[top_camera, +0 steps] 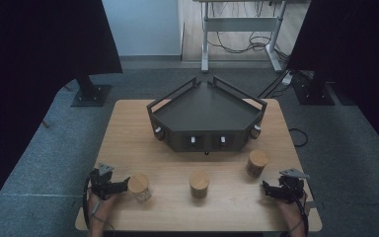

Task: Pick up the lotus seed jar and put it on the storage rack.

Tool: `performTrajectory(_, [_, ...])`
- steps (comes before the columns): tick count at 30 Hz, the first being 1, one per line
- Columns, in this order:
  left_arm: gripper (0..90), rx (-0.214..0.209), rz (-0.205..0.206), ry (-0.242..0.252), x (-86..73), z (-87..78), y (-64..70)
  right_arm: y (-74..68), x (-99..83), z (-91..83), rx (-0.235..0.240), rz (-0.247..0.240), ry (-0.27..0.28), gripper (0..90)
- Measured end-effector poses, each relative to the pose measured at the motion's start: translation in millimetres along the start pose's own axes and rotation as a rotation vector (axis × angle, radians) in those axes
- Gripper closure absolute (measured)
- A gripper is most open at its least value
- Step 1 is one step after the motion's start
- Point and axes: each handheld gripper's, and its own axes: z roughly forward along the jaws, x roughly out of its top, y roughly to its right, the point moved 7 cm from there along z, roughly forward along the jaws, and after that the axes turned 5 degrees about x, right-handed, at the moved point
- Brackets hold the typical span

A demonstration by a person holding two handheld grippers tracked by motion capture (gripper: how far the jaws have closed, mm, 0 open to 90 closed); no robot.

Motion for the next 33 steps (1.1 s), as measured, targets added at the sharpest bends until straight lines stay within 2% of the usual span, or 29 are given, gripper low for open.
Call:
performTrajectory(4, [6.8, -0.013, -0.037, 0.036, 1.1, -3.4, -4.1, 0.0, 0.0, 0.0, 0.0, 0.0, 0.0, 6.9])
performTrajectory(9, [6.7, -0.001, -0.047, 0.068, 0.8, -7.5, -9.0, -0.5, -0.3, -0.3, 0.001, -0.002, 0.0, 6.9])
performTrajectory(18, [6.7, 0.014, -0.034, 0.117, 6.4, -15.9, -8.6, -1.0, -0.4, -0.4, 0.005, -0.005, 0.0, 6.8])
performTrajectory(27, [6.9, 0.019, -0.005, 0.135, 9.1, -19.9, -5.7, -1.6, -0.4, -0.3, 0.01, -0.01, -0.001, 6.8])
performTrajectory(33, [6.9, 0.021, -0.004, 0.152, 12.2, -24.6, -5.6, -1.7, -0.5, -0.4, 0.012, -0.011, -0.001, 6.8])
